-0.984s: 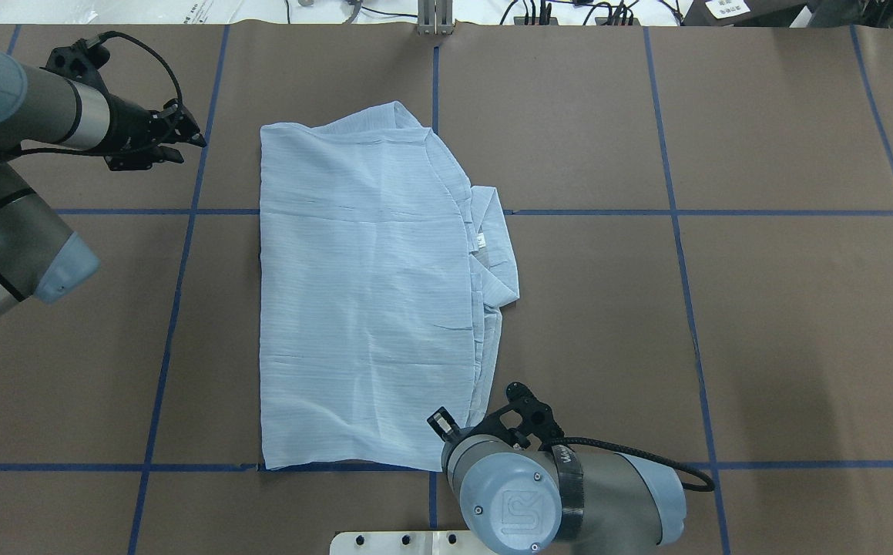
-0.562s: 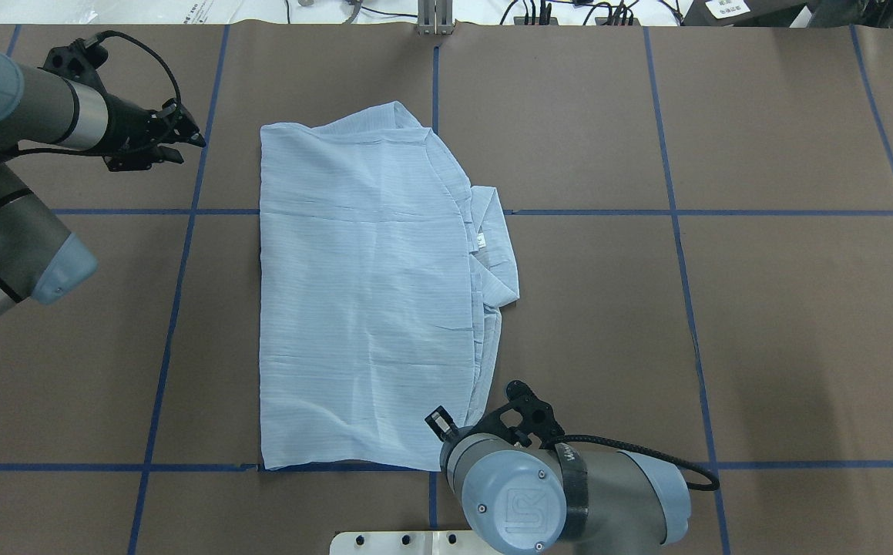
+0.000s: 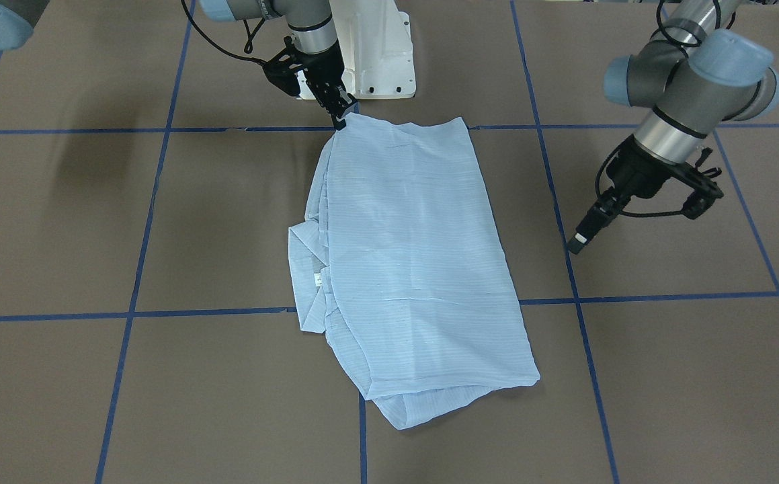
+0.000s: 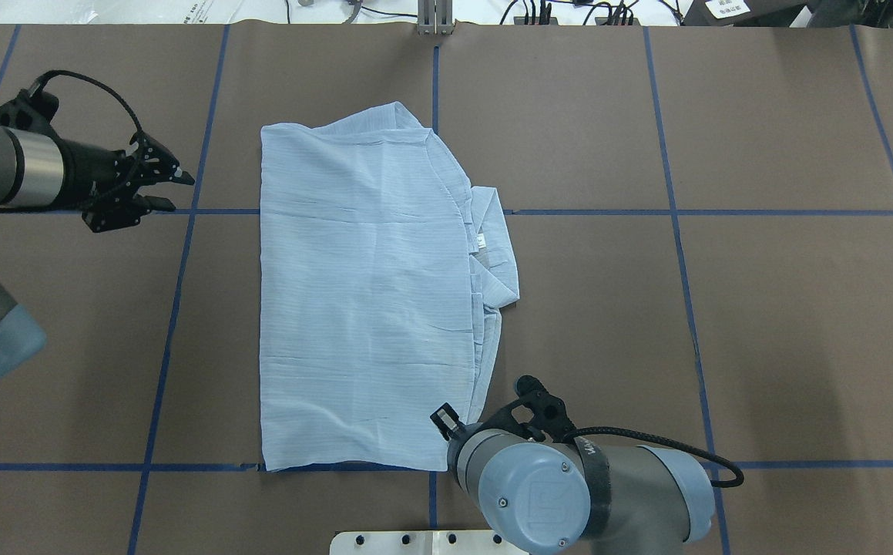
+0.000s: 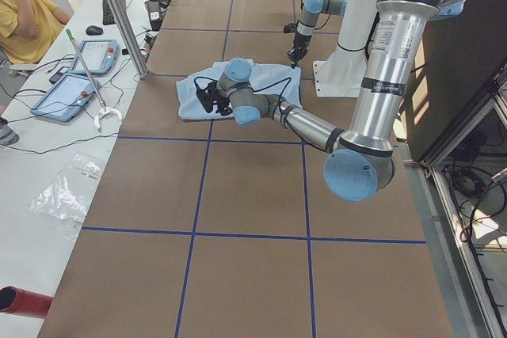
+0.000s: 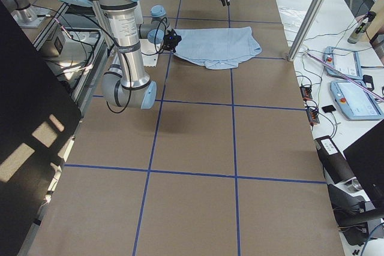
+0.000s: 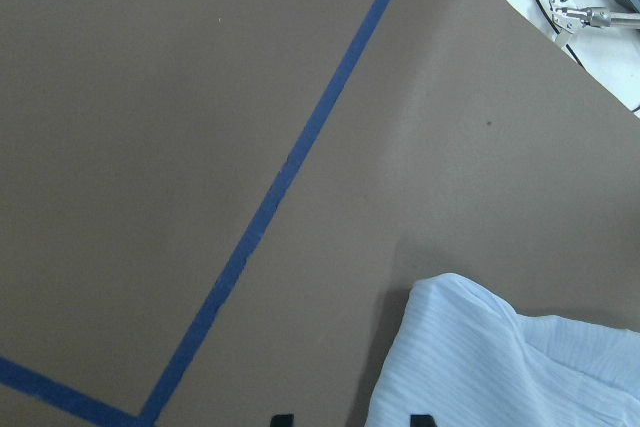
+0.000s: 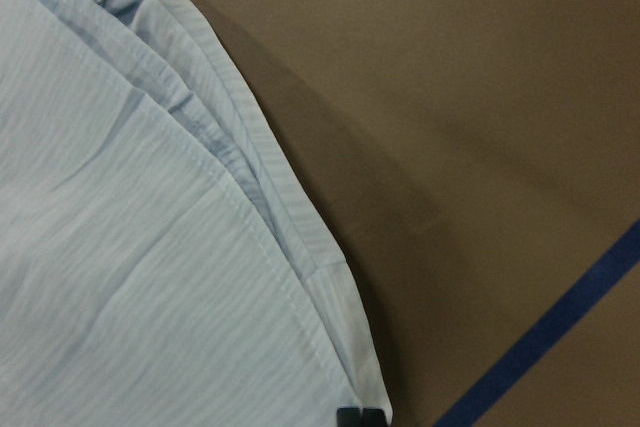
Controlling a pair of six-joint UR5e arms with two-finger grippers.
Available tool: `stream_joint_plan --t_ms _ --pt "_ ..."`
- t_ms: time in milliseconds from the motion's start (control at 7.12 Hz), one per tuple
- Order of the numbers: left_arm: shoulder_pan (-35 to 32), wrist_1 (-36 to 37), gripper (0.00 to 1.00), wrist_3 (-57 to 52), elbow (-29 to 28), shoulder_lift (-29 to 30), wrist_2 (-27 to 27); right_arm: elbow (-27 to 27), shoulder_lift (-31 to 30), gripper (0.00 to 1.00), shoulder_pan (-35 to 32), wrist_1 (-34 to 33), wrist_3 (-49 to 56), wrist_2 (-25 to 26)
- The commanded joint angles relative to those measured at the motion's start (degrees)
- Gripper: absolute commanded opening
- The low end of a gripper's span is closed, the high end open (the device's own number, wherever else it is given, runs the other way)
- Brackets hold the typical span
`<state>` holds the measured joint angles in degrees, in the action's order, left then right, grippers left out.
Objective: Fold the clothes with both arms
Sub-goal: 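Move the left gripper to the shirt's other near corner and grasp it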
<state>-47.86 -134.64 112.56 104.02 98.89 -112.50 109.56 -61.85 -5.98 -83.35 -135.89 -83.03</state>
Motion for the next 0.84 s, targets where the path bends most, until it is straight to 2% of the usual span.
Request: stream_joint_plan --t_ms 0,141,281,422,703 --pt "14.63 -0.01 0.53 18.84 9.06 -6.74 12.57 0.66 -0.81 0.0 -0.08 0.03 0.36 -0.03" --pt "22.99 0.86 0.53 25.88 10.66 -8.78 18.84 0.83 -0.82 0.0 -0.17 0.03 0.28 -0.03" --pt "28.73 5.31 0.55 29.78 11.81 -8.71 23.07 0.75 -0.82 0.0 -0.17 0.03 0.27 -0.03" --pt "33.23 9.27 0.56 34.0 12.51 -8.1 26.08 0.75 -0.82 0.0 -0.17 0.03 0.27 0.06" --pt "39.13 14.02 0.57 39.29 12.61 -6.62 28.12 0.75 -0.82 0.0 -0.26 -0.06 0.27 0.06"
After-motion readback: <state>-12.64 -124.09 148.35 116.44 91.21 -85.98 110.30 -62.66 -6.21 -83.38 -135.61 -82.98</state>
